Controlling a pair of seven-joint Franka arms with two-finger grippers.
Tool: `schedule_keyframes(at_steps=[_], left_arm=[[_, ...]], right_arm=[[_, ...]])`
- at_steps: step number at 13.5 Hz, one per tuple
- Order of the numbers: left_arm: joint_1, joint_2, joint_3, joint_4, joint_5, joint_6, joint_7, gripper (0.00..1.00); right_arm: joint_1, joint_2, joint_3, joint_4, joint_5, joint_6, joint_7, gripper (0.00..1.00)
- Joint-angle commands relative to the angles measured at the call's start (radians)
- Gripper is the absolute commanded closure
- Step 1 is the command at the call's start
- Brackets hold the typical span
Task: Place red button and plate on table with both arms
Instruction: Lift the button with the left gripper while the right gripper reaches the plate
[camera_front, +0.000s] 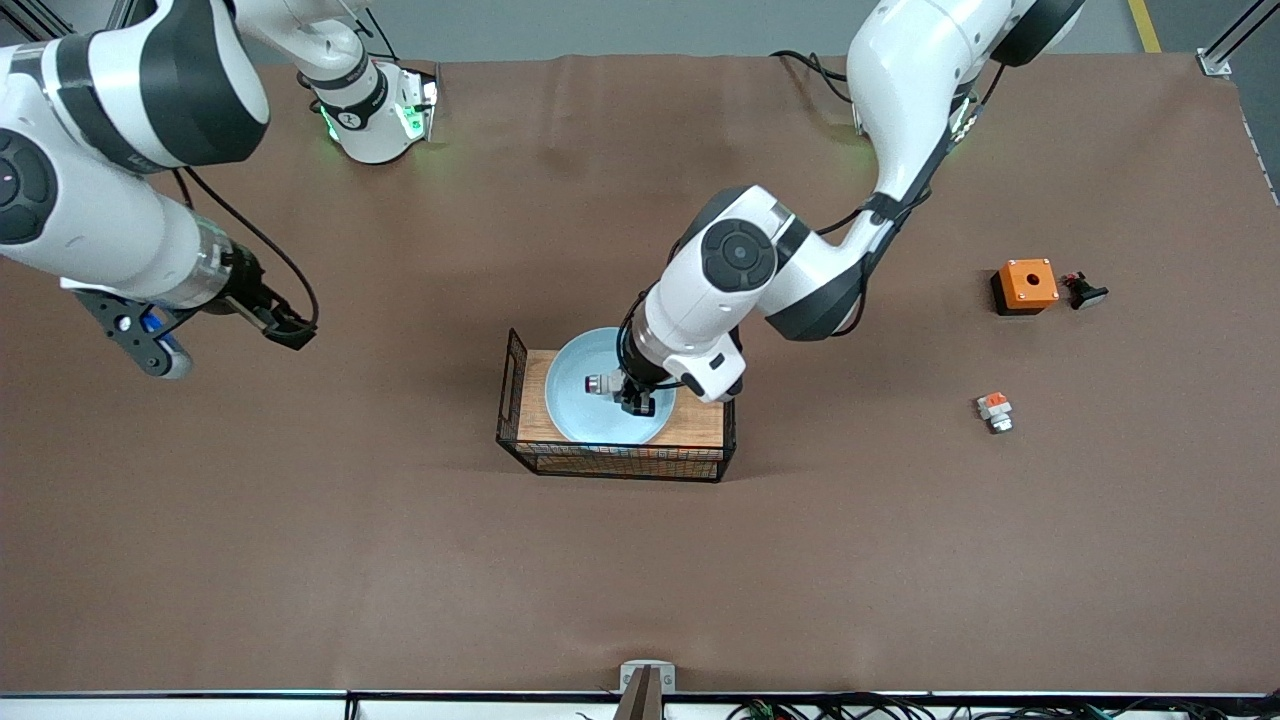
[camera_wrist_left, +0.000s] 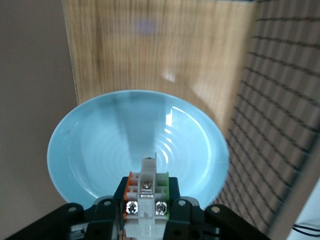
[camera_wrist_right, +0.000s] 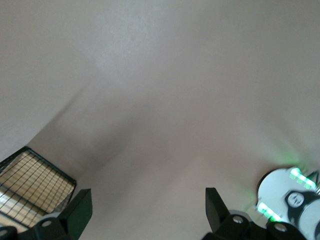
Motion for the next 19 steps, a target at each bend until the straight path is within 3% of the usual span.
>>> schedule_keyframes(at_steps=[1, 5, 8, 13, 16, 19], left_arm=[[0.045, -0.101, -0.003, -0.016, 0.007, -0.076, 0.053, 0.82], [0.139, -0.212, -0.019, -0.039, -0.032, -0.3, 0.264, 0.82], [0.22, -0.317, -0.019, -0.12, -0.038, -0.419, 0.488, 0.82], [0.387, -0.552, -0.017, -0.428, -0.107, -0.437, 1.011, 0.82], [0.475, -0.595, -0.017, -0.535, -0.107, -0.437, 1.31, 0.8], [0.541, -0.589, -0.014, -0.597, -0.107, -0.426, 1.583, 0.83]], right_arm=[[0.076, -0.013, -0.007, -0.003, 0.013, 0.007, 0.152, 0.0], [0.171, -0.01, -0.007, -0.007, 0.013, 0.049, 0.328, 0.0], [0.28, 0.001, -0.007, -0.019, 0.012, 0.111, 0.504, 0.0], [0.441, 0.057, -0.009, -0.049, -0.005, 0.266, 0.805, 0.0], [0.515, 0.134, -0.009, -0.046, -0.057, 0.37, 0.98, 0.01], [0.521, 0.185, -0.01, -0.036, -0.063, 0.451, 1.033, 0.01]])
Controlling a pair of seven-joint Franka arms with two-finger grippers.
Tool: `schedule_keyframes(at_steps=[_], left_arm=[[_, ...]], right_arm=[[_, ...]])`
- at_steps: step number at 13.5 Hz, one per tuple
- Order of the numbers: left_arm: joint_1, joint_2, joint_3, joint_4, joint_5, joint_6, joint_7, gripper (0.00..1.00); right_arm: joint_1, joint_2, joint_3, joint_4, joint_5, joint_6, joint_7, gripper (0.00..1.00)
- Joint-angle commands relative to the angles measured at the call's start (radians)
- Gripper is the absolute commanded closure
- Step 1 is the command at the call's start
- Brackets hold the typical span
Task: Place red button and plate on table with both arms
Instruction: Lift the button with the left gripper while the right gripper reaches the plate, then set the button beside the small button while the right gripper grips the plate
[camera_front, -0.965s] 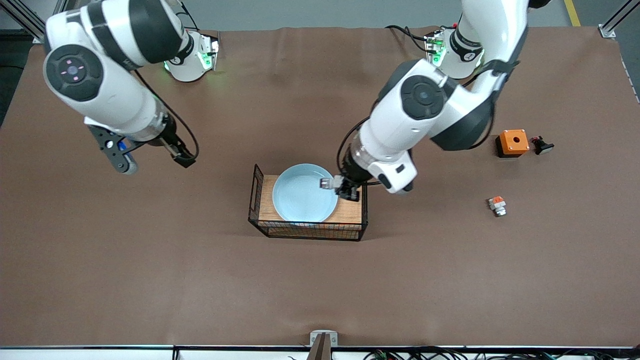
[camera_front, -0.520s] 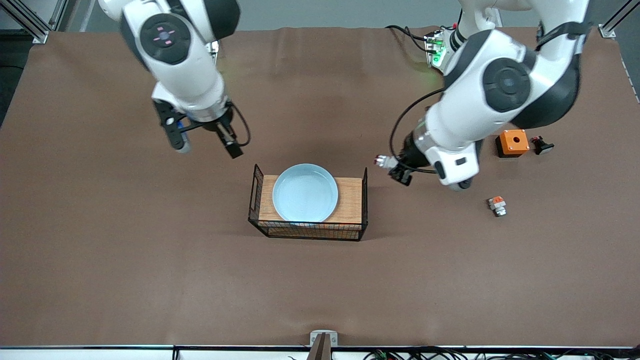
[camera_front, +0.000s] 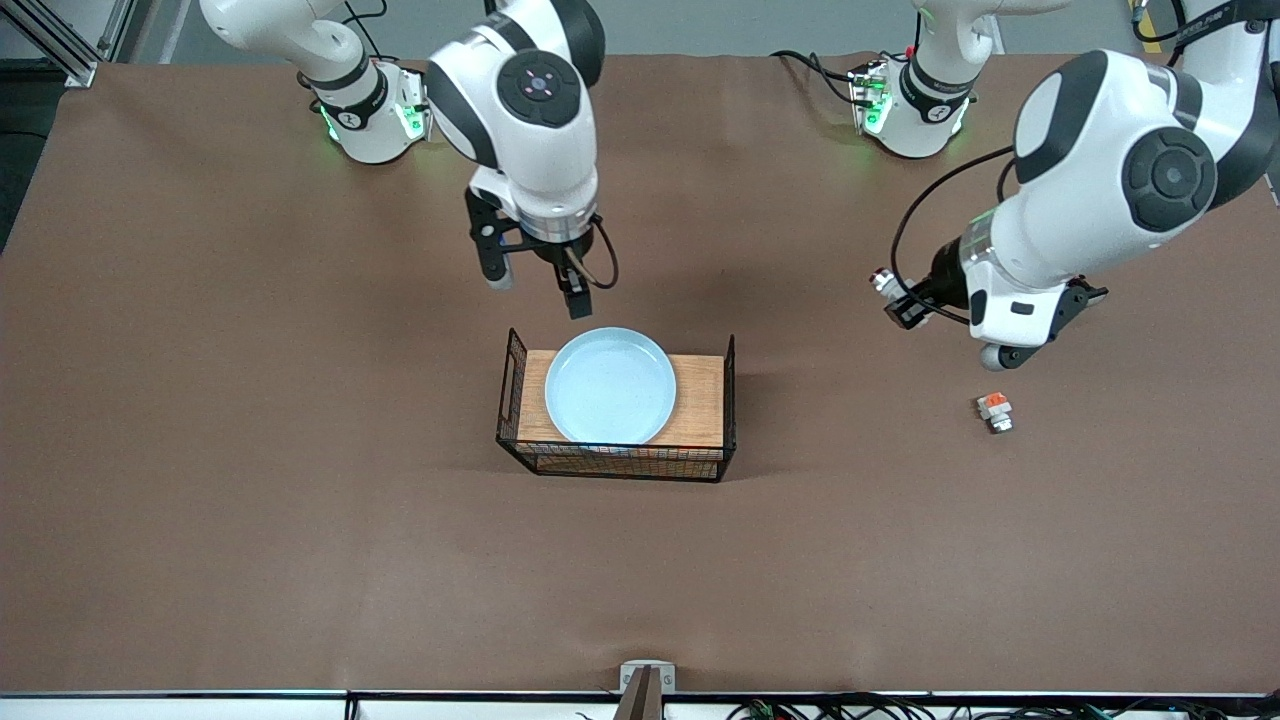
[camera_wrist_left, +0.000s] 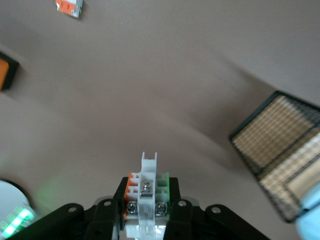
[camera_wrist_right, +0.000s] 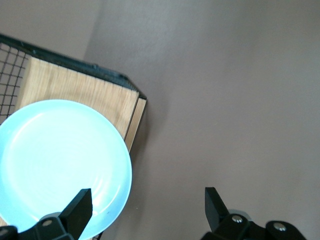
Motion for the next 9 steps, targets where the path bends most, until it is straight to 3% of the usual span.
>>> schedule_keyframes(at_steps=[1, 4, 6, 9], left_arm=[[0.054, -0.02, -0.005, -0.084, -0.017, 0.039, 0.267, 0.83], [0.068, -0.001, -0.002, -0.155, 0.002, 0.139, 0.511, 0.83], [0.064, 0.022, -0.005, -0.209, 0.103, 0.229, 0.623, 0.83], [0.062, 0.094, -0.005, -0.212, 0.15, 0.295, 0.634, 0.83]], right_arm=[[0.004, 0.039, -0.012, 0.023, -0.014, 0.056, 0.06, 0.01], [0.029, 0.093, -0.012, 0.037, -0.042, 0.094, 0.128, 0.01], [0.041, 0.118, -0.012, 0.037, -0.065, 0.14, 0.195, 0.01], [0.059, 0.158, -0.012, 0.037, -0.068, 0.151, 0.221, 0.02]])
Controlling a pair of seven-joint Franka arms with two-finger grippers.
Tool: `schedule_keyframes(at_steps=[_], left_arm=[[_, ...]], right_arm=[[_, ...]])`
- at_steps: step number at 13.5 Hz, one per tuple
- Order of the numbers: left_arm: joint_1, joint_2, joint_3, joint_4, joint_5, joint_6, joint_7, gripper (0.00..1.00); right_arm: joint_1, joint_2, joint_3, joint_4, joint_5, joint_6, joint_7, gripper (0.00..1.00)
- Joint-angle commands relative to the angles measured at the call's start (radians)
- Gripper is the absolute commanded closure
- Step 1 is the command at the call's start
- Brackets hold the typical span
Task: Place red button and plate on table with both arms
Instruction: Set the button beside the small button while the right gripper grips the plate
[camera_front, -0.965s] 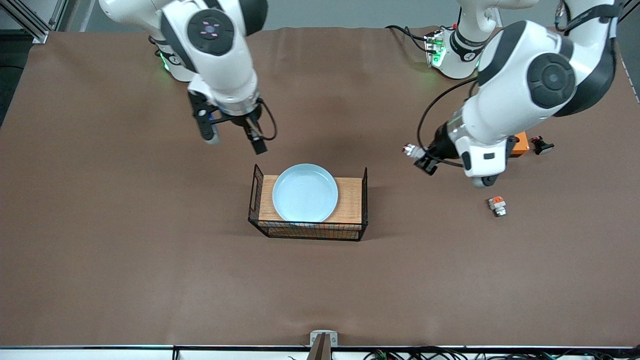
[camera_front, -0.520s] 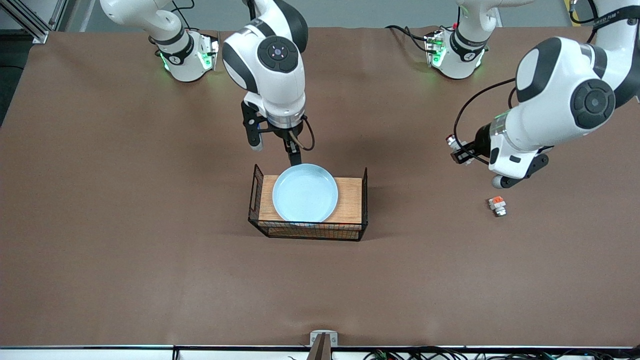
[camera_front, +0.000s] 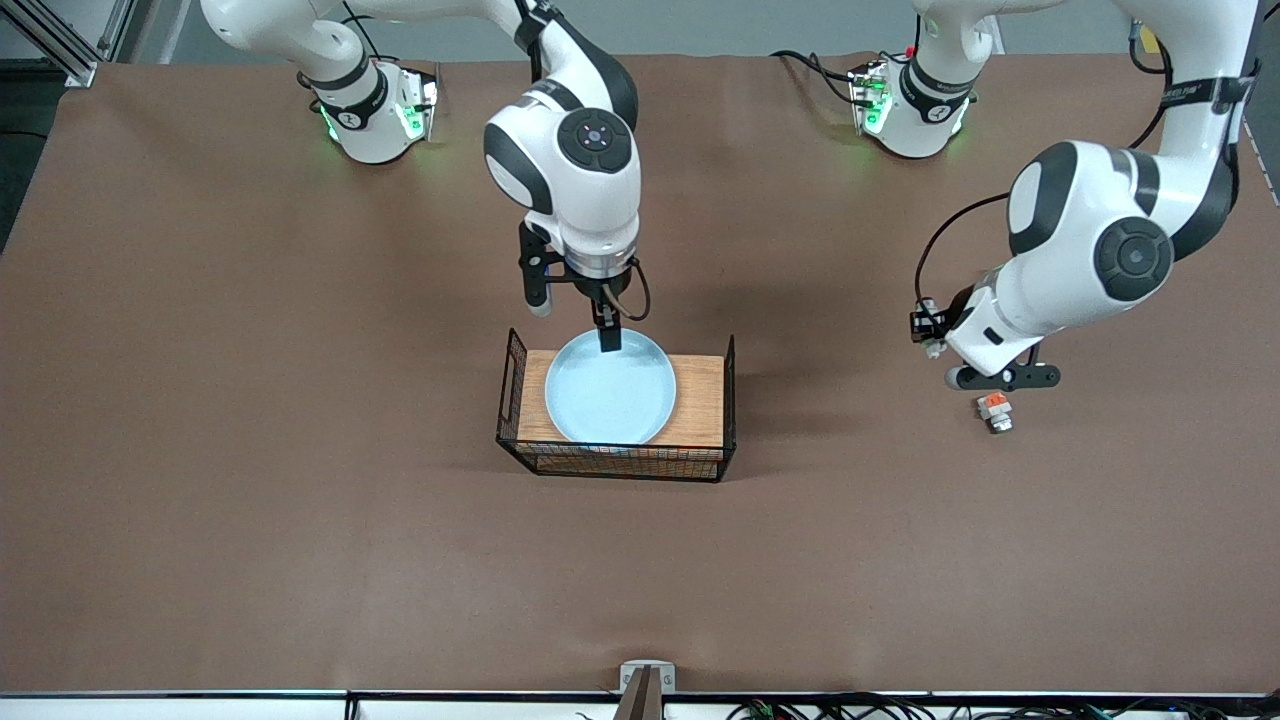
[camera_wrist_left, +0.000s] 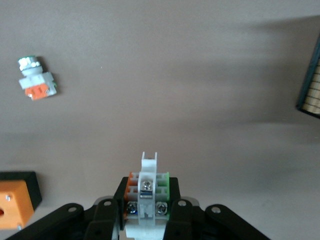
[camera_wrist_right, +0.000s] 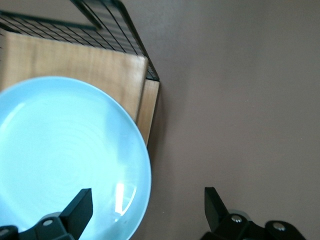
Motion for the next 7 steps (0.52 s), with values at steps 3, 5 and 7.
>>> schedule_keyframes(at_steps=[3, 5, 7], left_arm=[[0.002, 0.128, -0.003, 0.003, 0.103, 0.14, 0.017, 0.84], [0.004, 0.181, 0.0, 0.013, 0.105, 0.195, 0.006, 0.84], [0.002, 0.25, 0.002, 0.047, 0.129, 0.24, -0.012, 0.84]], right_arm=[[0.018, 0.051, -0.007, 0.03, -0.019, 0.029, 0.055, 0.03], [0.018, 0.06, -0.007, 0.033, -0.02, 0.03, 0.055, 0.05], [0.018, 0.067, -0.007, 0.039, -0.019, 0.03, 0.056, 0.07]])
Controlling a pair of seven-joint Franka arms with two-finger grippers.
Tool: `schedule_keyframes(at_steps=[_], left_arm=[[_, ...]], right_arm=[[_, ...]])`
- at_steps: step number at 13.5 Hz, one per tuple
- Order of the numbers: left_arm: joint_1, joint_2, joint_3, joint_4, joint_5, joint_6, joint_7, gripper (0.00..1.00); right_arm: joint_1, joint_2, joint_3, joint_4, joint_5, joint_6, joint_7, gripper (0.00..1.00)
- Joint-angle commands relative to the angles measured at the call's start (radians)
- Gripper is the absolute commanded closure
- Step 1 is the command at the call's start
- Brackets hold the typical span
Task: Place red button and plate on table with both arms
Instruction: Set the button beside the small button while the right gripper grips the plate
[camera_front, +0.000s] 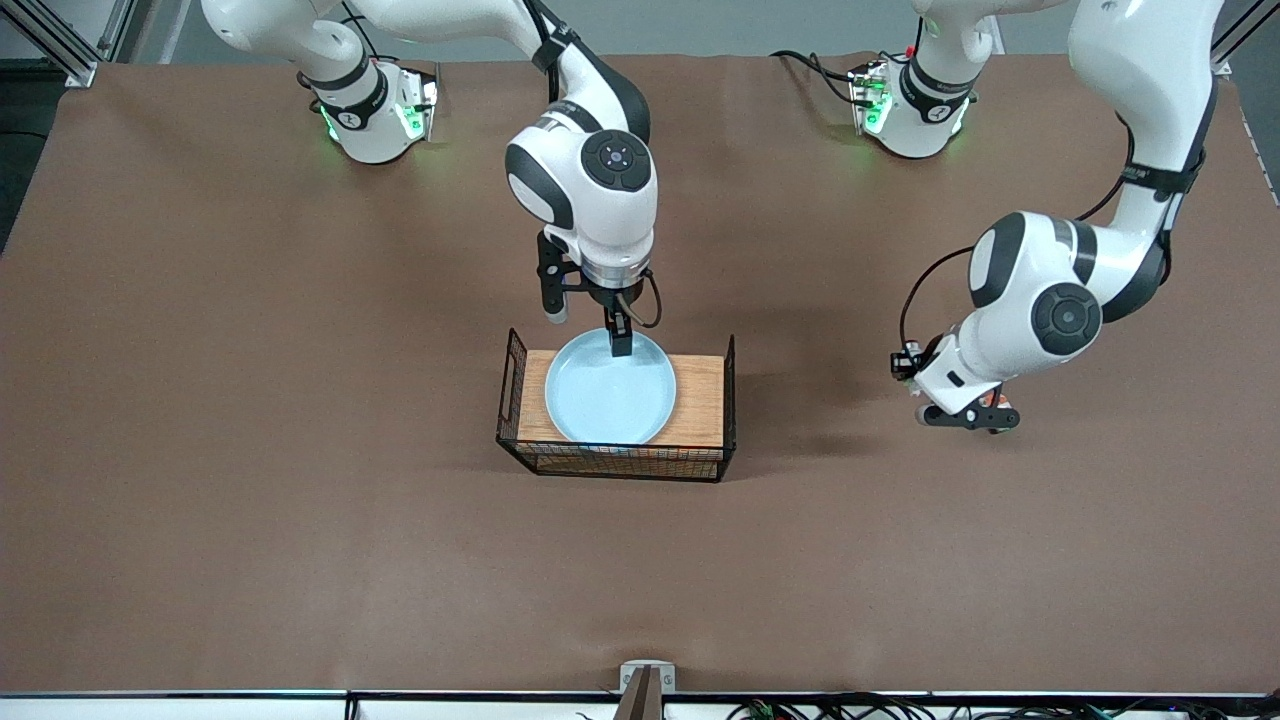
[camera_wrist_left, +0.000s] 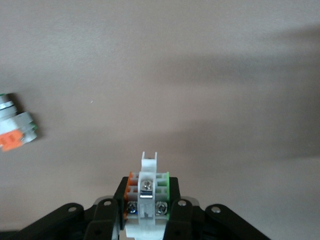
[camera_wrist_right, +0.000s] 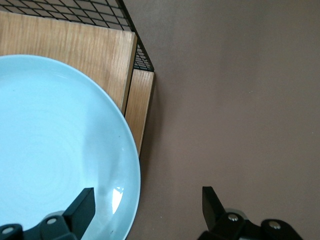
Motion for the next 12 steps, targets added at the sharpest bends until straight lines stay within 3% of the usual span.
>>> schedule_keyframes(at_steps=[1, 2, 5, 8, 12], left_arm=[[0.0, 0.092, 0.0, 0.058, 0.062, 0.058, -0.051, 0.84], [-0.003, 0.118, 0.0, 0.07, 0.091, 0.068, -0.091, 0.84], [-0.003, 0.182, 0.0, 0.11, 0.128, 0.072, -0.12, 0.84], [-0.001, 0.222, 0.001, 0.122, 0.13, 0.088, -0.12, 0.84], [-0.001, 0.25, 0.003, 0.122, 0.13, 0.138, -0.12, 0.82]], right_arm=[[0.007, 0.022, -0.005, 0.03, -0.015, -0.004, 0.026, 0.07], [0.007, 0.022, -0.005, 0.03, -0.013, -0.002, 0.024, 0.07], [0.004, 0.028, -0.007, 0.038, -0.016, 0.016, 0.023, 0.25], [0.006, 0.029, -0.007, 0.04, -0.016, 0.016, 0.021, 0.32], [0.006, 0.028, -0.005, 0.044, -0.015, 0.015, 0.012, 0.56]])
